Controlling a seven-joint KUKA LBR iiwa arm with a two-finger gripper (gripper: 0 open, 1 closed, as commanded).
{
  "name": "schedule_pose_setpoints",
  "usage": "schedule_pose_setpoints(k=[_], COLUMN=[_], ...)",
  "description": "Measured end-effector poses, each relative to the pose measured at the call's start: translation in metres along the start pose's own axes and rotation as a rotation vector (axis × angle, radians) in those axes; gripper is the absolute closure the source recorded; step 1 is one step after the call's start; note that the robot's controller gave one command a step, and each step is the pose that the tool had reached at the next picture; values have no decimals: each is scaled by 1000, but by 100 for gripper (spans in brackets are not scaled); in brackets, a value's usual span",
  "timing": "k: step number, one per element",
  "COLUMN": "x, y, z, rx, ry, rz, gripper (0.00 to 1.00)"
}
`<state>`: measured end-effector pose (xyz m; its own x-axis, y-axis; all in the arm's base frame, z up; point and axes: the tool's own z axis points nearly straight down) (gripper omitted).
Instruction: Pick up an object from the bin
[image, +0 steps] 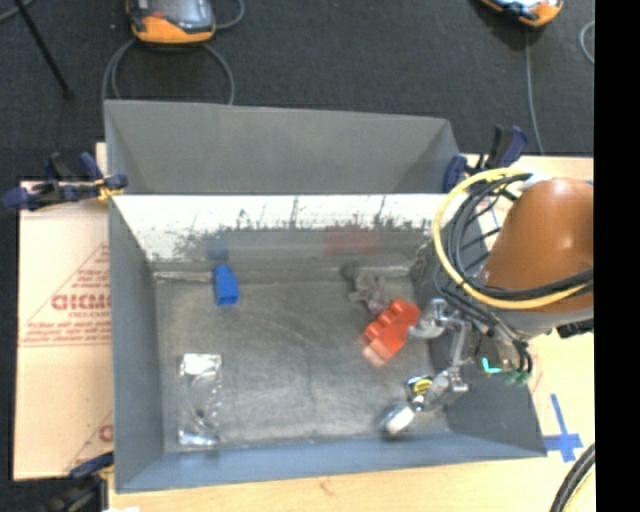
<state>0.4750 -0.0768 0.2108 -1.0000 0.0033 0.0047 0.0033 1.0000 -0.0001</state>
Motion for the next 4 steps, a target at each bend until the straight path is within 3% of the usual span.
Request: schedule_pose_setpoints(k=[1,2,3,4], x=[-4,1,-1,-7], y=[-27,-12,-2,-1], z=[125,106,79,133], rx=[6,2,0,8], ry=[-25,-10,-11,-32], rz=[-314,-355,-166,-363], gripper=[0,0,0,0])
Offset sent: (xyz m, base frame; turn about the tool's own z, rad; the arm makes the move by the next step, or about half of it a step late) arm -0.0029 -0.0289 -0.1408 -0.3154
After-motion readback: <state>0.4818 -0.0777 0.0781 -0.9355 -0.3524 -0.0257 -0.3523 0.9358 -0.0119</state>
